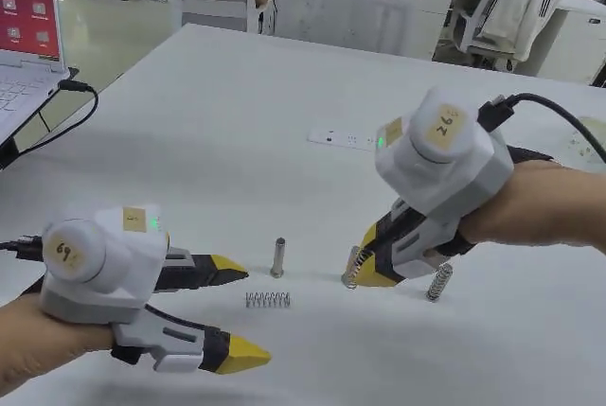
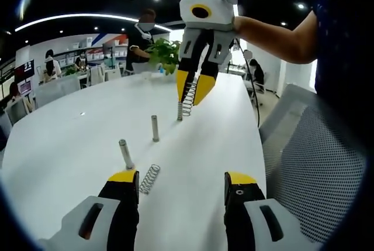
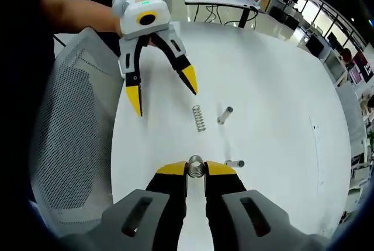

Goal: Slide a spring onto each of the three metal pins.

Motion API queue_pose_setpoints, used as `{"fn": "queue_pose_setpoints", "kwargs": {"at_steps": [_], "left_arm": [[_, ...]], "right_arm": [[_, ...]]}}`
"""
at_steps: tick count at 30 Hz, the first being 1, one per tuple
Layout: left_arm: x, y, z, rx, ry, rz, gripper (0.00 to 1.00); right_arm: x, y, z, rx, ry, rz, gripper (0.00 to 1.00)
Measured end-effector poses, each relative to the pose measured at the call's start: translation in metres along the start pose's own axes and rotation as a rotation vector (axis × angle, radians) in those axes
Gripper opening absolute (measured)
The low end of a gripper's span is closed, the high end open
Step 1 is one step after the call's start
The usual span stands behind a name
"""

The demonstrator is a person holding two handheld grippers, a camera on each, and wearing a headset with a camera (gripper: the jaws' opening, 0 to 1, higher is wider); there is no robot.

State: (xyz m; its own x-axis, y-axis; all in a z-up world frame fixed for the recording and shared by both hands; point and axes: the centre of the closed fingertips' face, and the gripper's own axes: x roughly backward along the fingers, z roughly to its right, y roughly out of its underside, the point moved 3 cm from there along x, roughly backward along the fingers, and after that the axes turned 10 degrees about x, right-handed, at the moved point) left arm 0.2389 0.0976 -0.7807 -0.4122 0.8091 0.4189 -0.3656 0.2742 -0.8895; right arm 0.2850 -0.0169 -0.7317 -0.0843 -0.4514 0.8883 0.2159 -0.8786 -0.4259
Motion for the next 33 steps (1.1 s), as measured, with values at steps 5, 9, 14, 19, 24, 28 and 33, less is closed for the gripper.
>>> {"fn": "queue_pose_setpoints", "kwargs": {"at_steps": [5,9,14,19,24,28,33], "left_arm": [[0.001,0.001,-0.001,0.009,-0.008,0.006,0.54],[0.0,0.0,0.003,0.01,-0.003,0.012,0.54],[-0.001,0.002,0.003,0.012,0.001,0.012,0.54],[-0.002,0.002,0.003,0.018,0.001,0.016,0.54],[-0.003,0.003,0.005,0.019,0.004,0.013,0.53],[-0.004,0.003,0.005,0.023,0.004,0.015,0.53],[-0.004,0.003,0.005,0.025,0.003,0.015,0.53]], "right_arm": [[0.004,0.005,0.006,-0.006,0.011,-0.012,0.08],[0.006,0.008,0.012,-0.01,0.016,-0.023,0.08],[0.006,0.013,0.019,-0.018,0.015,-0.036,0.08],[0.005,0.015,0.025,-0.02,0.018,-0.05,0.08],[0.002,0.014,0.033,-0.026,0.017,-0.055,0.08],[-0.003,0.017,0.04,-0.037,0.017,-0.061,0.08],[-0.007,0.019,0.047,-0.045,0.024,-0.068,0.08]]}}
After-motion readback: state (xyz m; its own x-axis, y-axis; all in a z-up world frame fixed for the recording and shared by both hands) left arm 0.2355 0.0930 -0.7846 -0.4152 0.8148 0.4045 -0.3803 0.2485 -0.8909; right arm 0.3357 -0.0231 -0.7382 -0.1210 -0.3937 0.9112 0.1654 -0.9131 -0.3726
